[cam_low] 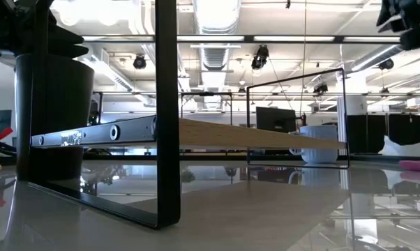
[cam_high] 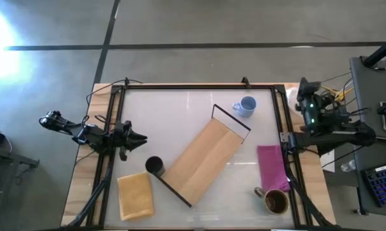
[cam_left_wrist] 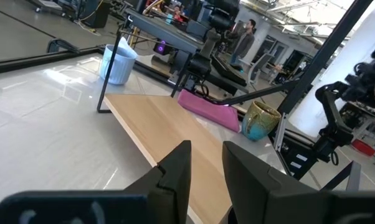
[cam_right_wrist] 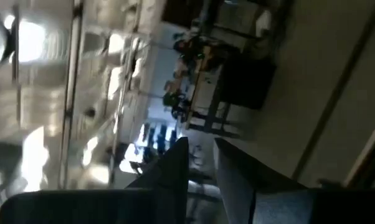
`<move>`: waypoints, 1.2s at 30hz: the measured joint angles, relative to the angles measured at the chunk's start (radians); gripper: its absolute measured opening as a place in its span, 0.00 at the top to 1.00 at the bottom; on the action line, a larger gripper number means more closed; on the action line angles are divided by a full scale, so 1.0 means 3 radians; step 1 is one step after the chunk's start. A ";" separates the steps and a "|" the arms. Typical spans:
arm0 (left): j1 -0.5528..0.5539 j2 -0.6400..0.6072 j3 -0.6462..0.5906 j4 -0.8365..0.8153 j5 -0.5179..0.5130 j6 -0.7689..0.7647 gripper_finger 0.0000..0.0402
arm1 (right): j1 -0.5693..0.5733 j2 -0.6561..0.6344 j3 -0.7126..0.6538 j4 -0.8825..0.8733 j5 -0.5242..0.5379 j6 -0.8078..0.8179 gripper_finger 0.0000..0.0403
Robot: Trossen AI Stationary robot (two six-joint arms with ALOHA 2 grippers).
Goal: Stack small to large cups/mugs on shelf
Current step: Put the blue mug on the shelf
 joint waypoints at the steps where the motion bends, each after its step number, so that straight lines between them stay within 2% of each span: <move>1: 0.0000 0.0000 0.0000 0.0001 0.0000 0.0000 0.81 | -0.0018 0.0016 0.0024 0.0025 -0.0097 0.0218 0.83; 4: -0.0001 0.0001 0.0001 0.0003 0.0001 0.0000 0.81 | -0.0024 0.0064 0.0173 0.0030 -0.0993 0.0490 0.82; 5: 0.0001 -0.0003 0.0000 -0.0003 0.0000 0.0000 0.81 | -0.0050 0.0078 0.0224 0.0018 -0.1172 0.0499 0.81; 6: 0.0001 -0.0004 0.0000 -0.0004 0.0000 0.0000 0.81 | -0.0092 0.0107 0.0302 0.0010 -0.1239 0.0470 0.81; 9: -0.0001 0.0000 0.0000 -0.0005 0.0002 0.0000 0.81 | -0.0168 0.0193 0.0514 -0.0100 -0.0814 -0.0273 0.81; 11: -0.0001 -0.0001 0.0000 0.0002 -0.0001 0.0000 0.81 | -0.0122 0.0271 0.0571 -0.0275 -0.0748 -0.0601 0.81; 13: -0.0001 0.0000 0.0000 -0.0002 0.0001 0.0000 0.81 | 0.0010 0.0354 0.0568 -0.0570 -0.0988 -0.0296 0.82; 16: -0.0001 -0.0002 0.0000 0.0002 0.0000 0.0000 0.81 | 0.0120 0.0506 0.0554 -0.1031 -0.1626 0.0381 0.83; 21: -0.0001 -0.0004 0.0000 -0.0002 0.0001 0.0000 0.81 | 0.0122 0.0697 0.0590 -0.1063 -0.1840 0.0846 0.83; 24: -0.0001 0.0001 0.0000 -0.0005 0.0000 0.0000 0.81 | 0.0134 0.0823 0.0779 -0.1569 -0.1942 0.1154 0.83; 26: -0.0001 0.0000 0.0000 0.0004 -0.0001 0.0000 0.81 | 0.0084 0.0952 0.1030 -0.1994 -0.1981 0.1200 0.83; 29: -0.0001 -0.0001 0.0000 0.0000 0.0000 0.0000 0.81 | -0.0046 0.1273 0.1637 -0.2320 -0.2516 0.0634 0.83; 31: -0.0001 0.0000 0.0000 0.0002 0.0000 0.0000 0.81 | -0.0144 0.1530 0.2195 -0.2934 -0.2613 0.0384 0.83; 33: 0.0000 0.0000 0.0000 0.0000 0.0000 0.0000 0.81 | -0.0258 0.1789 0.2850 -0.4160 -0.2364 0.0495 0.83; 34: -0.0001 0.0000 0.0000 0.0001 0.0000 0.0000 0.81 | -0.0344 0.1924 0.3173 -0.4867 -0.2267 0.0763 0.83; 36: -0.0001 0.0000 0.0000 0.0001 0.0000 0.0000 0.81 | -0.0567 0.2205 0.3771 -0.6311 -0.2293 0.1615 0.83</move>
